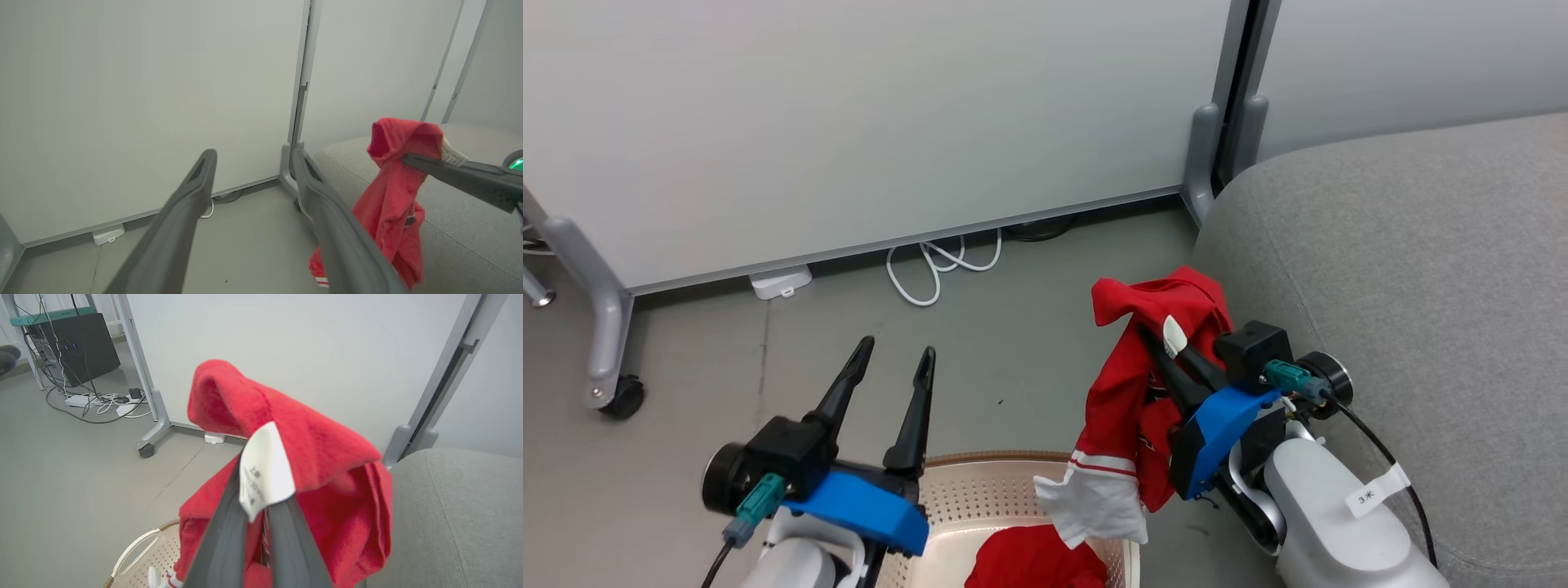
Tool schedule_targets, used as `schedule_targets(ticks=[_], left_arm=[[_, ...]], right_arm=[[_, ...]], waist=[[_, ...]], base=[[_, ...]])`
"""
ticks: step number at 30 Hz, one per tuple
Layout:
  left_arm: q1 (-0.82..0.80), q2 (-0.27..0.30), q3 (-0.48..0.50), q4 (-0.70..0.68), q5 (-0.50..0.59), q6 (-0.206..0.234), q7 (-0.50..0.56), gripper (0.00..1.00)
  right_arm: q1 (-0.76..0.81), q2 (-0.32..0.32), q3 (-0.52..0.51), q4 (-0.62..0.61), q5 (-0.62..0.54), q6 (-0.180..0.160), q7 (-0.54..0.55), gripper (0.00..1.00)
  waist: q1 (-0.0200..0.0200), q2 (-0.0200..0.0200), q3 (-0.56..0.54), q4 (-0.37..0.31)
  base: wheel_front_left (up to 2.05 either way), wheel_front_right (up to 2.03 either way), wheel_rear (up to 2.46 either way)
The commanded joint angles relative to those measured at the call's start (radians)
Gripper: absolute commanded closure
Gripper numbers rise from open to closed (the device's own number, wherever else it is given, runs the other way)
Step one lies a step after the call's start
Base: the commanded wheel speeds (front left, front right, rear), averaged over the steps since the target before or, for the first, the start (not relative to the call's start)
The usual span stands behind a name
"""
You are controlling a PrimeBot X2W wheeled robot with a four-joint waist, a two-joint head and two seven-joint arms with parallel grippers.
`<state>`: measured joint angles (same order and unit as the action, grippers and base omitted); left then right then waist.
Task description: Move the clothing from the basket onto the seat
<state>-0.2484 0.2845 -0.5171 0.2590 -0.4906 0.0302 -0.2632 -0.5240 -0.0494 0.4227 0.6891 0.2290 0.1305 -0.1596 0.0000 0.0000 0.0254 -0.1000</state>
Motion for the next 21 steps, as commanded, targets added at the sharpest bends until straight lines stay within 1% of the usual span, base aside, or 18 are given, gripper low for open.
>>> schedule_targets(ticks=[1,5,9,11,17,21], left_arm=[[0.028,0.001,0.020,-0.003,0.009,0.002,-0.002,0.00],[0.089,-0.011,0.080,-0.007,0.037,-0.012,-0.002,0.00],[0.127,-0.023,0.116,-0.009,0.065,-0.040,-0.002,0.00],[0.132,-0.031,0.132,-0.011,0.079,-0.048,-0.002,0.00],[0.116,-0.051,0.148,0.007,0.121,-0.081,-0.002,0.00],[0.102,-0.061,0.157,0.022,0.137,-0.095,-0.002,0.00]], right_arm=[[0.004,-0.002,-0.007,-0.008,-0.007,0.000,-0.002,1.00],[0.015,-0.002,-0.019,-0.024,-0.024,0.000,0.002,1.00],[0.022,-0.002,-0.024,-0.044,-0.032,0.000,0.008,1.00],[0.020,-0.002,-0.023,-0.056,-0.035,0.000,0.010,1.00],[0.023,-0.002,-0.023,-0.083,-0.026,0.000,0.017,1.00],[0.023,-0.002,-0.026,-0.092,-0.031,0.000,0.016,1.00]], waist=[[0.0000,0.0000,0.004,-0.009],[0.0000,0.0000,0.010,-0.037],[0.0000,0.0000,0.019,-0.074],[0.0000,0.0000,0.025,-0.097],[0.0000,0.0000,0.044,-0.175],[0.0000,0.0000,0.057,-0.228]], base=[[0.00,0.00,0.00],[0.00,0.00,0.00],[0.00,0.00,0.00],[0.00,0.00,0.00],[0.00,0.00,0.00],[0.00,0.00,0.00]])
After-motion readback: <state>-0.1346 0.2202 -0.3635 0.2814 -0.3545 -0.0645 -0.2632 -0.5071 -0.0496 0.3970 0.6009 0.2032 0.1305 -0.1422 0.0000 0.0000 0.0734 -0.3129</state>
